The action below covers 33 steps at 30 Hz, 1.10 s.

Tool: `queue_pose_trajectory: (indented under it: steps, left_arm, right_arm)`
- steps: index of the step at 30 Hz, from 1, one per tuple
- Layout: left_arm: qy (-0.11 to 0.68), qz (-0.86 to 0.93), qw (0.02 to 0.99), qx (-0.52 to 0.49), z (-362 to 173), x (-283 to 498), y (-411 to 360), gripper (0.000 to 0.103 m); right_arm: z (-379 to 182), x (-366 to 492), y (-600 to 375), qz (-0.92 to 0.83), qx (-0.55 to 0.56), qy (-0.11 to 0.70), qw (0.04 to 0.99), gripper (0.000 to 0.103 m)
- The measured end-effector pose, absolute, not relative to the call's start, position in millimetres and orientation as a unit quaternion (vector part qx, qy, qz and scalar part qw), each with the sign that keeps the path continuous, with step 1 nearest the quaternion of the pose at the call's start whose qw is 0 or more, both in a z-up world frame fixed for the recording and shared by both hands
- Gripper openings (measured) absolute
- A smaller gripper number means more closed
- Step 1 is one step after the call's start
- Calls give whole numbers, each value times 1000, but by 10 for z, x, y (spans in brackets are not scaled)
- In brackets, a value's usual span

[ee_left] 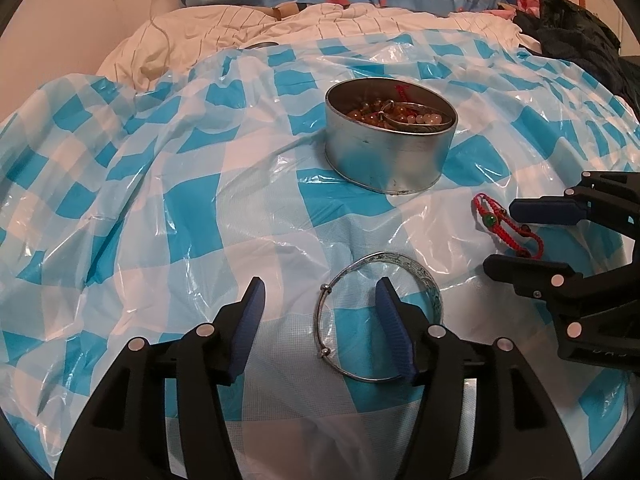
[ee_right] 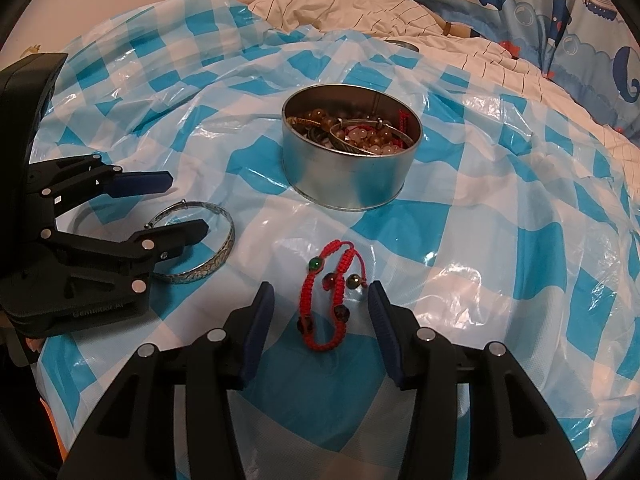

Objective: Organize jewelry

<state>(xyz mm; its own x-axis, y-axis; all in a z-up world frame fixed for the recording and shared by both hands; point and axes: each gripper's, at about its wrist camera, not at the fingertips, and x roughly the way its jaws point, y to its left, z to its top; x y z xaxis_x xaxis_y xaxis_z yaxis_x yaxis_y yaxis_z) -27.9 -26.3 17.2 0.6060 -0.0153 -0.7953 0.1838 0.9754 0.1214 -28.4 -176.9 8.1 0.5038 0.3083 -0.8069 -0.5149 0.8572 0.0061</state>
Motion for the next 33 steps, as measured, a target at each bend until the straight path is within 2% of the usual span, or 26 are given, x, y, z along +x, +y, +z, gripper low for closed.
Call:
queue_pose_trajectory:
  steps: [7,11,14,16,17,20,33]
  left_arm:
    - [442,-53,890,98,162,-281,-258,62]
    - [444,-55,889,99,147,-277,-262,62]
    - [446,-58,888,96,134,-271,-256,62]
    - [446,-67,888,91,131,-284,-269,48]
    - [444,-73,888,91,136,-290,-279,33]
    - [433,-80,892,98,158,-313,-295,13]
    - [414,-82,904,75,247,-340,-239,10]
  right_arm:
    - [42,-292,-1746,244,-116,439,857,46]
    - [55,-306,-1738,252,-109,440,855,23]
    - [81,-314,-1758,252,-105,437,857,15]
    - [119,-323,-1776,250,-101,429,862,13]
    - [140,-320,-1793,250,-99,427,863,13]
    - [170,-315,-1811,250,-95,424,865,13]
    - [221,-304,-1857,249,-84,417,870,13]
